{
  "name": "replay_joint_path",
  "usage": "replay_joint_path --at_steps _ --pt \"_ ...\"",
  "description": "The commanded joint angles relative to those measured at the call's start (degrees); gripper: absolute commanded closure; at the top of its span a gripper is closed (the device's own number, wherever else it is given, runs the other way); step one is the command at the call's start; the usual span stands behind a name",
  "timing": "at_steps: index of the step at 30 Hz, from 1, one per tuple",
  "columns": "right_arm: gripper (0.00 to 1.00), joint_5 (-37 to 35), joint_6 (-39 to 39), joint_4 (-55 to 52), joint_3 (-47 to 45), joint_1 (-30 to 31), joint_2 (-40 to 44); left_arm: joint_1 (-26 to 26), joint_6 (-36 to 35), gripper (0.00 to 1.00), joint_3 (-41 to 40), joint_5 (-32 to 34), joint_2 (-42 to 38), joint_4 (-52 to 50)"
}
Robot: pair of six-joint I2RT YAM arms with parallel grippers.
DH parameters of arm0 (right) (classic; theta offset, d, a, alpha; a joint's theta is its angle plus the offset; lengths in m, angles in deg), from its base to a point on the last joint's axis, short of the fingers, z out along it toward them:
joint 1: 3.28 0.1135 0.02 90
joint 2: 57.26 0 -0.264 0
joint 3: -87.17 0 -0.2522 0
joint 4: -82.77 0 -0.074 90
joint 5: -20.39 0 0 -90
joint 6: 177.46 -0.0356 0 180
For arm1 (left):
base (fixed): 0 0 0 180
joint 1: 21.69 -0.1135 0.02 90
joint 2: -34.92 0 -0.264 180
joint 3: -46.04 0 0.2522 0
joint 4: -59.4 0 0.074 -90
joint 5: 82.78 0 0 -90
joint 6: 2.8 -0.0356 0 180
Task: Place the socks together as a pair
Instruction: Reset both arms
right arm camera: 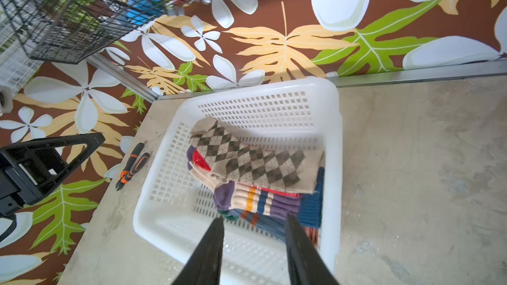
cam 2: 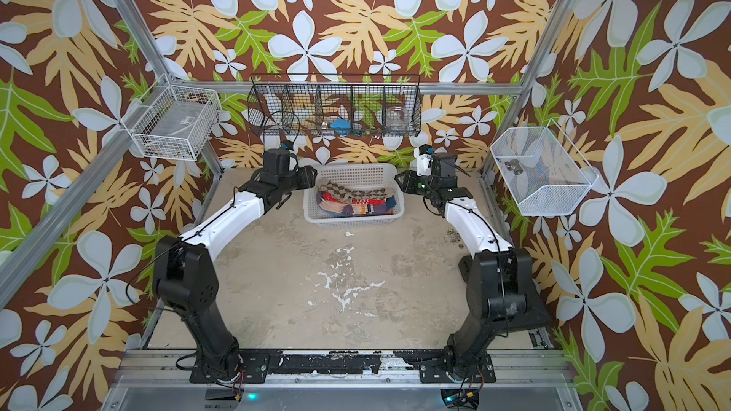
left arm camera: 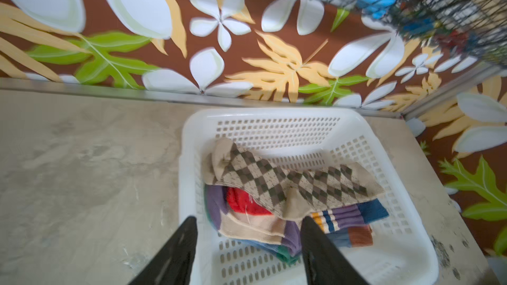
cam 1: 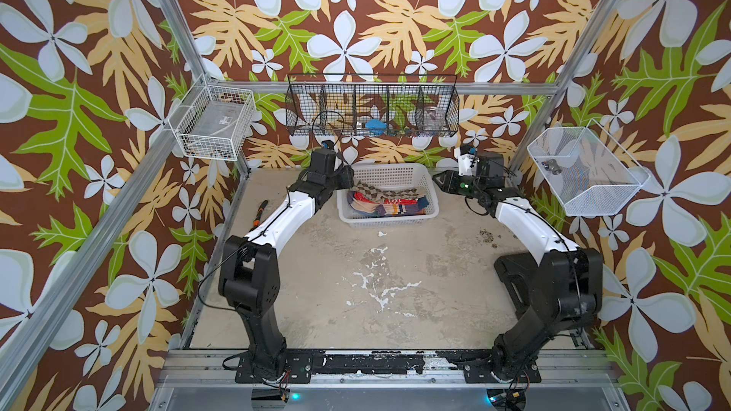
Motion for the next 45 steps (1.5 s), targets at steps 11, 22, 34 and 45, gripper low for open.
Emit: replay_joint_path --at_steps 11,22,34,45 --pt "0.0 -39.97 16.17 40.44 -41.19 -3.43 18.94 -0.79 -14.3 0.16 -55.63 36.61 -29.45 49.07" --pt "0.0 -46.95 23.05 60.67 -55.71 -3.75 17.91 -13.73 -12.65 0.17 -69.82 18.02 -18.22 73.08" --pt "0.0 -40.31 18.24 57.21 -59.8 -4.78 20.88 -13.65 -14.47 0.0 -74.1 14.96 -15.37 83.47" --pt "0.0 -37.19 16.03 82.34 -67.74 -5.23 9.98 -13.3 -14.66 0.0 -73.89 15.25 -15.0 83.34"
